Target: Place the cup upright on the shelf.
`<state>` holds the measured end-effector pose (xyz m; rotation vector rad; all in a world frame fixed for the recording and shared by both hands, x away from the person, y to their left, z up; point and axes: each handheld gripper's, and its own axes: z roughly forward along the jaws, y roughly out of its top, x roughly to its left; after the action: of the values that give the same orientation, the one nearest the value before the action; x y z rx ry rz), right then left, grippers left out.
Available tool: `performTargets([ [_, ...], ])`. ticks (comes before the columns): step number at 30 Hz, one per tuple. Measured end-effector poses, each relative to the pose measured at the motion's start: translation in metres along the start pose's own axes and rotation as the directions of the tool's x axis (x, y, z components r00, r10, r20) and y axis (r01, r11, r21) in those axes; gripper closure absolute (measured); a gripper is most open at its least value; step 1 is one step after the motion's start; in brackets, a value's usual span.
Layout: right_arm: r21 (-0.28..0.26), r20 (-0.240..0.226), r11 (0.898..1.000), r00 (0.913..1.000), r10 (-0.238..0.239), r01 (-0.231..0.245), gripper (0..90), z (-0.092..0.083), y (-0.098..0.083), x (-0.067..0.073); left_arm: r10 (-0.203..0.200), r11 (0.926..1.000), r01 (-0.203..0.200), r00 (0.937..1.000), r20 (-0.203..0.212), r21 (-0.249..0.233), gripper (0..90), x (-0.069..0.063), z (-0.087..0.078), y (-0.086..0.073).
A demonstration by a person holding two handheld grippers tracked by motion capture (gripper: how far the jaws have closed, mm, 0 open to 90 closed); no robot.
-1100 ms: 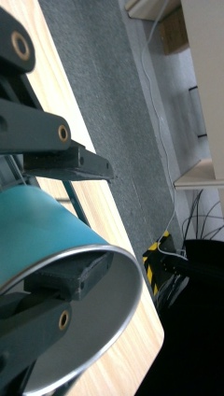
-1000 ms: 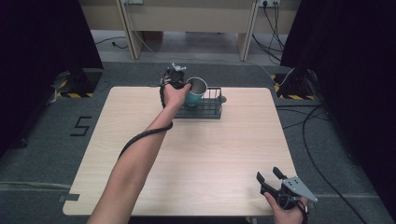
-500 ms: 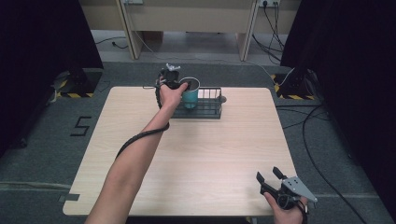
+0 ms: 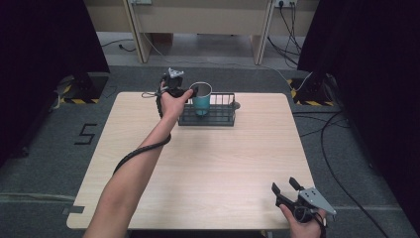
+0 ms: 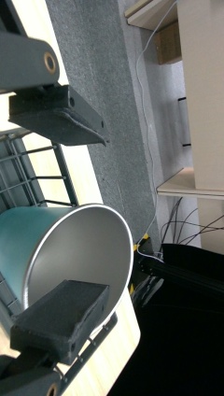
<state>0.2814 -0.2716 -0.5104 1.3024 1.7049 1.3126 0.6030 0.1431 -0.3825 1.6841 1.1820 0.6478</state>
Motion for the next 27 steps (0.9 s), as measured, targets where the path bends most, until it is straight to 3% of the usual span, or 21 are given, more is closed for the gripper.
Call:
performTargets([
  [7,-0.001,0.003,1.0,1.0,-0.002,0.002,29.5,0.0,0.0,0.0,-0.004,0.9999,0.004,0.9998,0.019,-0.011,21.4,0.002,-0.02,-0.004],
  [18,0.003,0.005,1.0,1.0,-0.004,0.004,29.5,0.0,0.0,0.001,0.031,0.9993,-0.03,0.9988,0.038,-0.023,21.0,0.014,-0.06,-0.034],
  [23,0.003,0.007,1.0,1.0,-0.003,0.003,29.4,0.0,0.0,0.0,0.063,0.9979,-0.061,0.9962,0.06,-0.022,20.8,0.02,-0.089,-0.06],
  [27,0.005,0.008,1.0,1.0,-0.005,0.005,29.4,0.0,0.0,0.0,0.089,0.996,-0.088,0.9932,0.076,-0.016,20.4,0.025,-0.118,-0.099],
])
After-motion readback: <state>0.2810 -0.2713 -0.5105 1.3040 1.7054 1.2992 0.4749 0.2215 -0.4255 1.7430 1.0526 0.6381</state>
